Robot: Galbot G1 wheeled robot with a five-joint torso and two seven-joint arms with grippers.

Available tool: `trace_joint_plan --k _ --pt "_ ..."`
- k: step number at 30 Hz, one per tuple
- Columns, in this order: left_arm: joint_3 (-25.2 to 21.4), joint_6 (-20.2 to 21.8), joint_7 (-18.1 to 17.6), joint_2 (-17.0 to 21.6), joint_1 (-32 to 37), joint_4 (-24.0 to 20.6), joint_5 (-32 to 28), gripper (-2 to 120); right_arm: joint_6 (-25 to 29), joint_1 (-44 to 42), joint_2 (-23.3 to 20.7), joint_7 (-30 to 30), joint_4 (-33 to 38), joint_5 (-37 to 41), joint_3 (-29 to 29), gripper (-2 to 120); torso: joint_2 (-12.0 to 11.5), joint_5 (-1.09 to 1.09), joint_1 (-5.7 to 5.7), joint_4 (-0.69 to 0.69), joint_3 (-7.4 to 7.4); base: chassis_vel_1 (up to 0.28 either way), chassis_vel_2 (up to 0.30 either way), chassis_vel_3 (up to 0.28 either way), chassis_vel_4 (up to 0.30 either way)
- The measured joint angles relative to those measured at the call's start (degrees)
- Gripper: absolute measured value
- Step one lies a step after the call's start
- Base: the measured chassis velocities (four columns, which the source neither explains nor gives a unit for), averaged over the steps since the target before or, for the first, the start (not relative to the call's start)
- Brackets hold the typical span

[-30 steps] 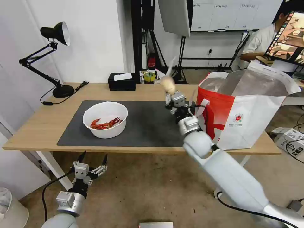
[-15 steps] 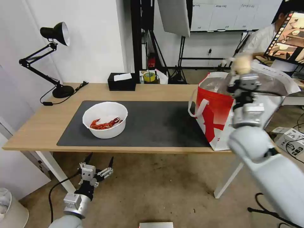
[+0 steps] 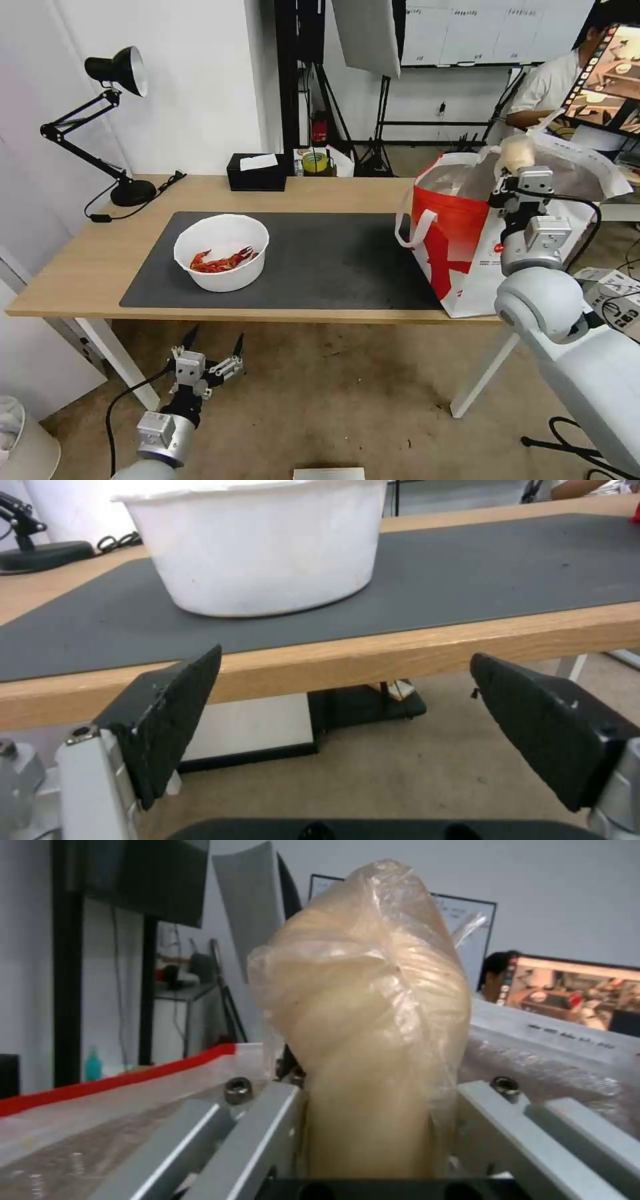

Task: Pick up the trash from the table and place it into the takeout bag.

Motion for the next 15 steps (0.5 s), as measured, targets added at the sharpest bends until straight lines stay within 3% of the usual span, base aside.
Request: trace_joint_plan --k 3,8,15 --pt "-0.19 0.02 0.03 -0.26 0.5 -0.33 0.2 100 0.11 0.4 -0.04 -0.4 0.38 1.08 0.0 30 0.0 0.0 0.0 0.0 0.0 0.0 0.0 0.0 0.0" --pt "-0.19 0.03 0.05 -0.54 0.78 -0.49 0.49 100 0.15 0.44 -0.25 -0.38 0.57 1.17 0.12 43 0.0 0.0 0.0 0.0 0.0 0.0 0.0 0.0 0.0" --pt "0.04 0.11 0.11 -0.67 0.84 -0.82 0.73 100 0.03 0.73 -0.88 -0.3 0.6 1.35 0.21 72 0.0 0.0 0.0 -0.01 0.0 0.0 0.0 0.0 0.0"
